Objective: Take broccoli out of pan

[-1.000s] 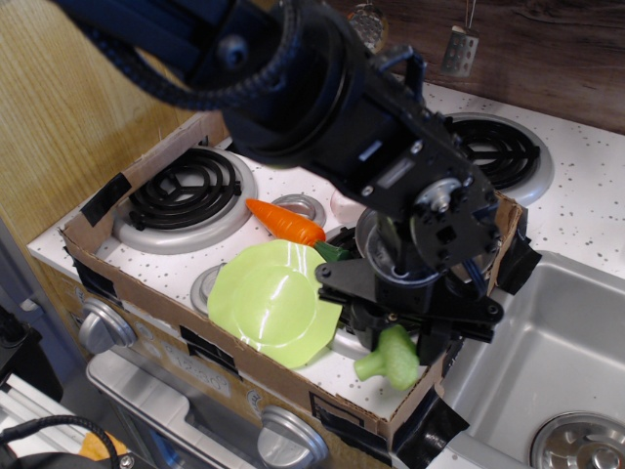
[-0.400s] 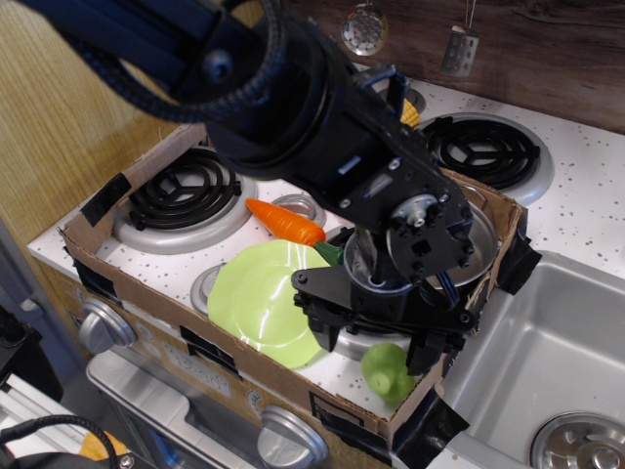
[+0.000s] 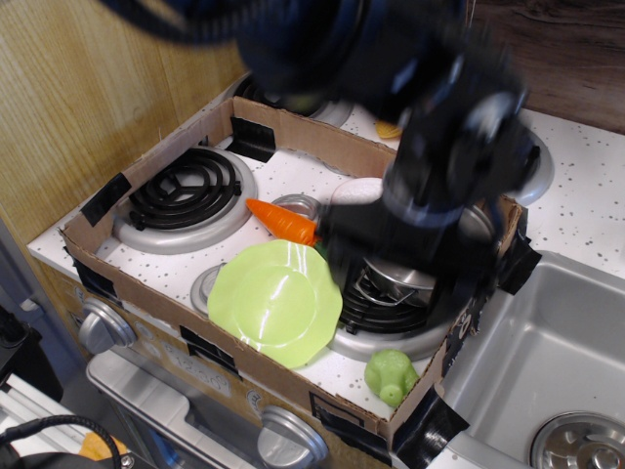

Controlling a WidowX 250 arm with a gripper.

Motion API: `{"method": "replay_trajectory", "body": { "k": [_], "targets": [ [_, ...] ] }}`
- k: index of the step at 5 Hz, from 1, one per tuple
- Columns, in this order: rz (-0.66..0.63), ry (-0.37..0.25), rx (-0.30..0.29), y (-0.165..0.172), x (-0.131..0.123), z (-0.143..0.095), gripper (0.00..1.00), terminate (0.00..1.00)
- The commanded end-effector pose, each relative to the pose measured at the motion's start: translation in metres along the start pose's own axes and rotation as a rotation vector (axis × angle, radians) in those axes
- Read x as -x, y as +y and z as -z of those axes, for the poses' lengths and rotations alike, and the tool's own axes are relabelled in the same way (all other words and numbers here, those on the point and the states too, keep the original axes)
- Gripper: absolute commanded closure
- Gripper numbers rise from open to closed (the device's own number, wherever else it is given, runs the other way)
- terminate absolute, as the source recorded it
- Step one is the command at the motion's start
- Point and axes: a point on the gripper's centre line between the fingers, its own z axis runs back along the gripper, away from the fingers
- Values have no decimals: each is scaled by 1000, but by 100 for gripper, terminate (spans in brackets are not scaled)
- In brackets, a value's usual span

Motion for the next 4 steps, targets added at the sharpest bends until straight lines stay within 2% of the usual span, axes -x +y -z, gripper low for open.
{"method": "replay_trajectory", "body": {
  "k": [1, 2, 4],
  "targets": [
    [86, -67, 65, 16, -52, -41, 0, 0],
    [180, -59, 148, 22, -71, -41, 0, 0],
    [180, -59, 148, 22, -71, -41, 0, 0]
  ]
}}
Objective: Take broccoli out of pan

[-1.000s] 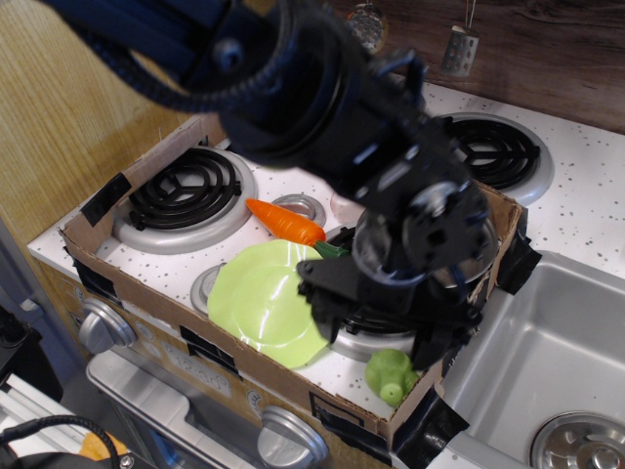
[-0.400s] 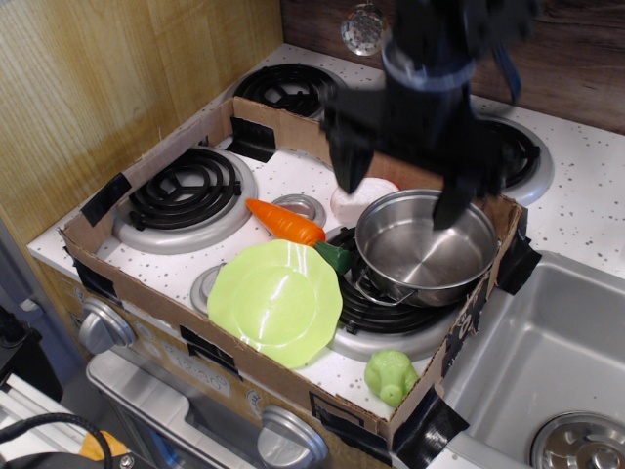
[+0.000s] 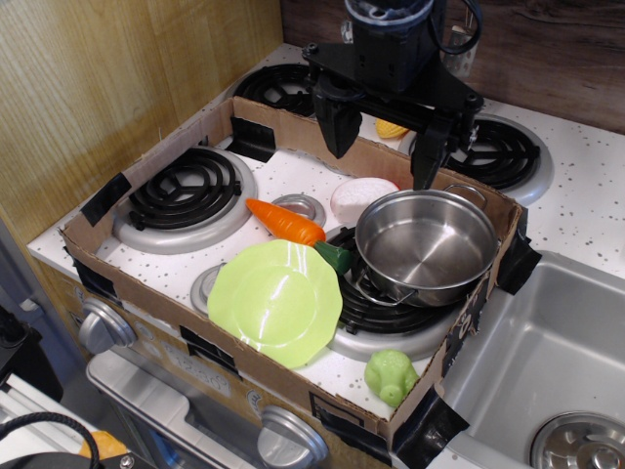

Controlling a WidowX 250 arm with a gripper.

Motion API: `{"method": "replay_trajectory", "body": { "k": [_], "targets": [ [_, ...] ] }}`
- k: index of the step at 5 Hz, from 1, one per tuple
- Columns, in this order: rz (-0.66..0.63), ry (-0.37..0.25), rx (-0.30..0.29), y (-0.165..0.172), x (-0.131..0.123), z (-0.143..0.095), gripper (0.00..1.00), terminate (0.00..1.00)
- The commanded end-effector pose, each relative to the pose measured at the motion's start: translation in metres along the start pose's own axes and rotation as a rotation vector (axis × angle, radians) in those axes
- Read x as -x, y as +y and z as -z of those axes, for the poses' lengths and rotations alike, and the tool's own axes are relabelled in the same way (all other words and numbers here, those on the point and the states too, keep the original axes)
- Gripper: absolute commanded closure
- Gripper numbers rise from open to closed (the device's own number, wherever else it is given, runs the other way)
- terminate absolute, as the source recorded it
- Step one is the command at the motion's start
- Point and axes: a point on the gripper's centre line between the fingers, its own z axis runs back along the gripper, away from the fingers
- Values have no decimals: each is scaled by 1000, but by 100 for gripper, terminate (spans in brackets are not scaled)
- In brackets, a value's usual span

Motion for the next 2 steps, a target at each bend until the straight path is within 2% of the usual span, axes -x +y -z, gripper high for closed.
{"method": "replay_trajectory", "body": {
  "k": [1, 2],
  "targets": [
    [0, -43, 8, -6, -11, -11, 0, 0],
    [0, -43, 8, -6, -11, -11, 0, 100]
  ]
}}
